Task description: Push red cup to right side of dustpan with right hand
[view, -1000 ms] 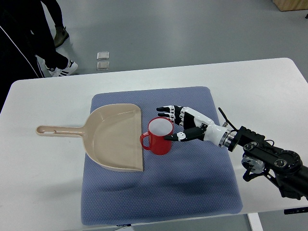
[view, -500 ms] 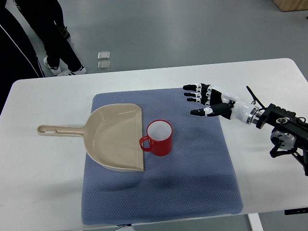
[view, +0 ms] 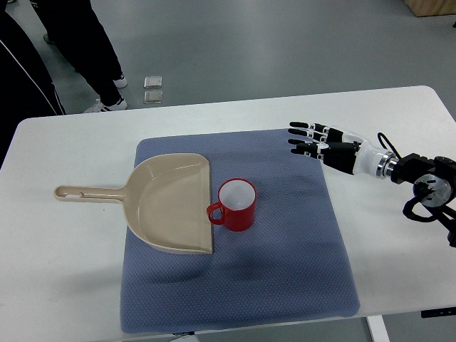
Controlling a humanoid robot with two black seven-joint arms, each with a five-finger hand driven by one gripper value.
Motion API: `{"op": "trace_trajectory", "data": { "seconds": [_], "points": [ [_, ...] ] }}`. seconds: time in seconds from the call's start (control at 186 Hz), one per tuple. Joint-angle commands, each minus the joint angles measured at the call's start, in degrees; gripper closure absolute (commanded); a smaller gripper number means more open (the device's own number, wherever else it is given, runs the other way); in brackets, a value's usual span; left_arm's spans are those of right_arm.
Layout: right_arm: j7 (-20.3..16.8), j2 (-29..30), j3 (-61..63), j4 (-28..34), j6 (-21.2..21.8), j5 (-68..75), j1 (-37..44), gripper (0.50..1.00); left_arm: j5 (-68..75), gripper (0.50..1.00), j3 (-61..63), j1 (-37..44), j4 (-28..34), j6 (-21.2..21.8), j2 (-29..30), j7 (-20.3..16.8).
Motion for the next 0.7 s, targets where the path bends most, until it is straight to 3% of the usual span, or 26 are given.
{"op": "trace_trajectory", "data": {
  "seconds": [0.0,0.151,0.344,0.484,0.694],
  "points": [
    [-1.0,-0.1,0.0,0.0,-0.2,4.0,0.6,0.566,0.0,0.500,0.0,0.0,0.0,0.0,0.0,0.0],
    [-1.4,-0.1,-0.1,0.0,-0.7,7.1,1.6,0.566,0.0,0.500,0.0,0.0,0.0,0.0,0.0,0.0],
    [-6.2,0.7,-0.2,-1.2,-5.0,11.5,3.1,0.566,0.0,0.500,0.0,0.0,0.0,0.0,0.0,0.0],
    [-6.2,0.9,-0.2,-1.2,-6.8,11.6,3.4,0.566,0.0,0.500,0.0,0.0,0.0,0.0,0.0,0.0],
    [-5.4,1.0,-0.1,-1.2,-6.0,11.7,3.3,0.566,0.0,0.500,0.0,0.0,0.0,-0.1,0.0,0.0]
  ]
}}
